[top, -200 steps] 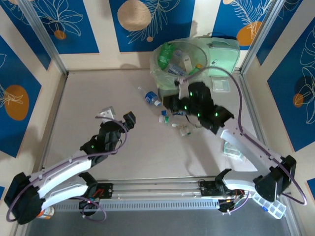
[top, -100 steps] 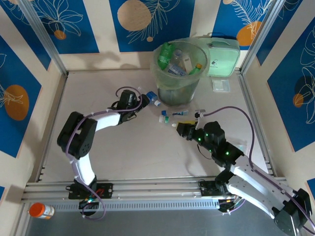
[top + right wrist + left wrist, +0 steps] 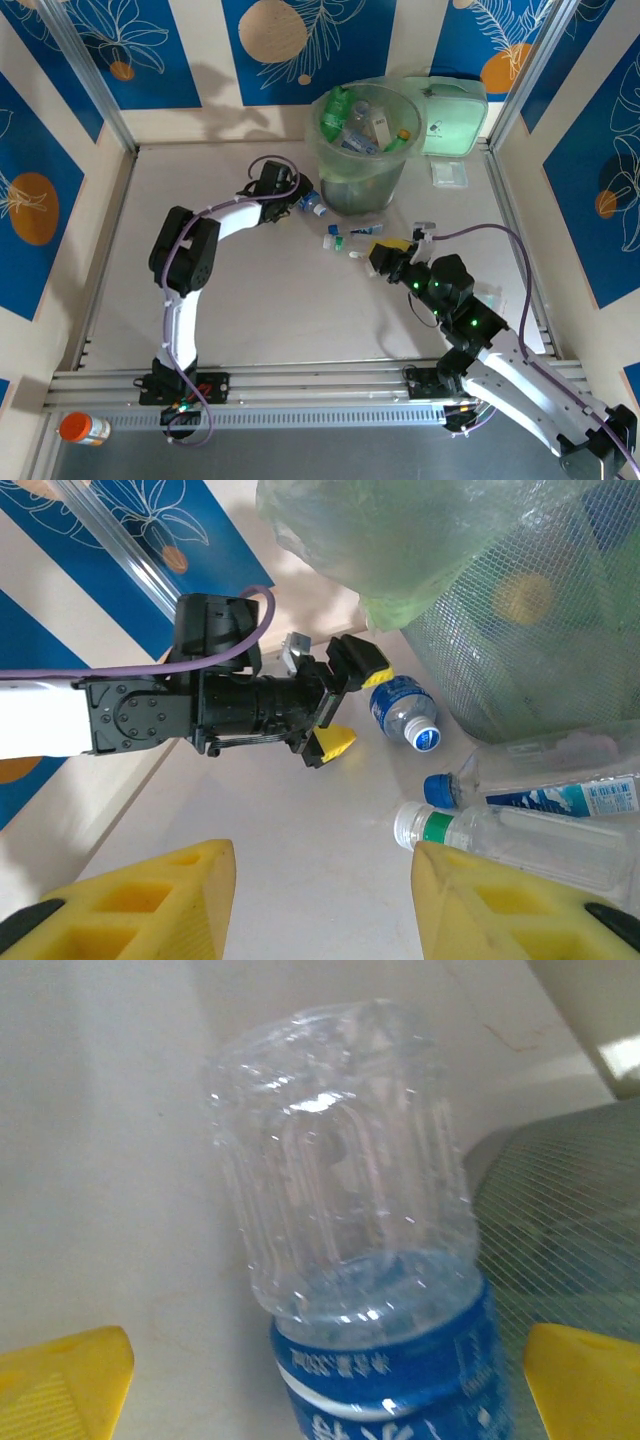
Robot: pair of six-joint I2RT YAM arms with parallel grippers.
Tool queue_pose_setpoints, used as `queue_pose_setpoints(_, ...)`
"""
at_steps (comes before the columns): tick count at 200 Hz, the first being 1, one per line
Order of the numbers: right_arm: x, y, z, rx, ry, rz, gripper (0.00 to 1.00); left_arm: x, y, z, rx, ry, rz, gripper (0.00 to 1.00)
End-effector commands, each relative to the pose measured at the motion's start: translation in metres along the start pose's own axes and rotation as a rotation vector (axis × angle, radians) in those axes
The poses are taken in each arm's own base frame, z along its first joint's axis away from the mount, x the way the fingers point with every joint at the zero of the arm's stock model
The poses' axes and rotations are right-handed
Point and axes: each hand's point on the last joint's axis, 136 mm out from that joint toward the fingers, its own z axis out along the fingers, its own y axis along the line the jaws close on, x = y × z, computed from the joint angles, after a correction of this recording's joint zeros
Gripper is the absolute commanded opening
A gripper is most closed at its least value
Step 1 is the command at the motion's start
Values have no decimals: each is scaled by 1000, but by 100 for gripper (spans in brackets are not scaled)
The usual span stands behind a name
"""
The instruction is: Put the plastic bottles in the bin
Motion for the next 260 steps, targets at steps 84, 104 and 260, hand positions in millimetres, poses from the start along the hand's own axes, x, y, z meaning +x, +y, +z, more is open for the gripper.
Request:
queue_pose_setpoints(84,0,-7,8,25,10,19,50,-16,16,34,-177,-3,-45,100)
queue_pose_setpoints(104,0,-8,8,30,8,15,49,-16,19,40,-203,12,-45,94)
queue_pose_setpoints(260,-1,-10,5,34,-5,12,46,-1,31,-101,-44,-38,-3,62)
